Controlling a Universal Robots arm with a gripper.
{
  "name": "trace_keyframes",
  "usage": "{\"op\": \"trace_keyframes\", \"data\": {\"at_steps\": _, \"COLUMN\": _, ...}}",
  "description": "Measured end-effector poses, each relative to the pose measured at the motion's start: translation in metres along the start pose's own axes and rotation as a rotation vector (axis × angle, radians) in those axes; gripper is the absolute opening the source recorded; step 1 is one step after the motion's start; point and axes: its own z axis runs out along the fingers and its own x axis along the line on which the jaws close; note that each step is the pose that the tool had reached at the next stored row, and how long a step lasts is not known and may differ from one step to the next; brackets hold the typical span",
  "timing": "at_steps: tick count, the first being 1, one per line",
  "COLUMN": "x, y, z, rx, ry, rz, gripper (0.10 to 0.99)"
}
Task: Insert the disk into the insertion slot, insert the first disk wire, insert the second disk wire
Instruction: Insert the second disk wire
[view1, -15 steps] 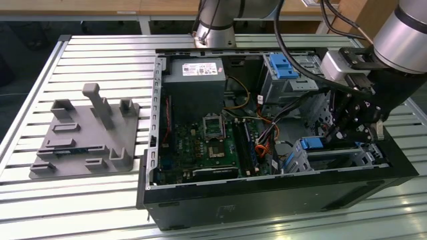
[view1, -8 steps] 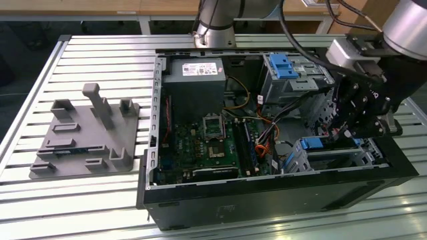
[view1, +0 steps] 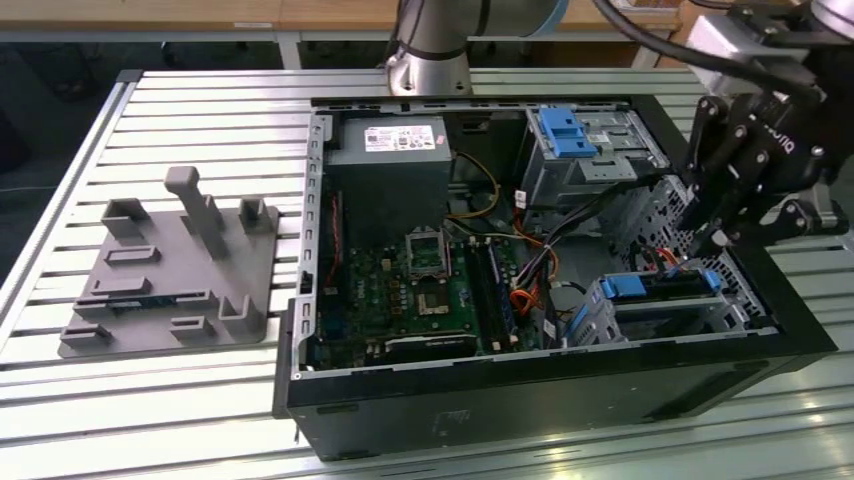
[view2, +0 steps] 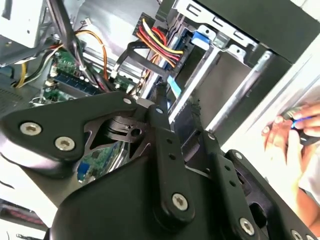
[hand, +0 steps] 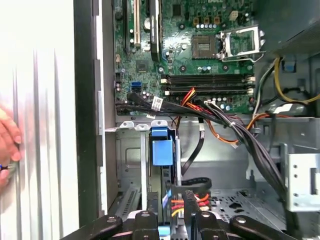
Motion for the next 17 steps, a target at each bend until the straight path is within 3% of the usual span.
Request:
{"op": "trace_keyframes", "data": {"at_steps": 4, "x": -0.0009, "y": 0.0001, "z": -0.0181, "rx": 0.000, "ry": -0.0002, "rz": 0.000, "gripper": 0.329}}
{"op": "trace_keyframes", "data": {"at_steps": 7, "x": -0.0015, "y": 0.0003, "z": -0.0313, "rx": 0.000, "ry": 0.0000, "rz": 0.000, "gripper": 0.200}}
{"op": "trace_keyframes", "data": {"at_steps": 8, "x": -0.0017, "y": 0.0003, "z": -0.0323, "rx": 0.000, "ry": 0.0001, "rz": 0.000, "gripper": 0.141}}
{"op": "trace_keyframes", "data": {"at_steps": 10, "x": -0.0022, "y": 0.0003, "z": -0.0321, "rx": 0.000, "ry": 0.0002, "rz": 0.000, "gripper": 0.106}}
{"op": "trace_keyframes", "data": {"at_steps": 17, "x": -0.0022, "y": 0.0003, "z": -0.0323, "rx": 0.000, "ry": 0.0023, "rz": 0.000, "gripper": 0.106}}
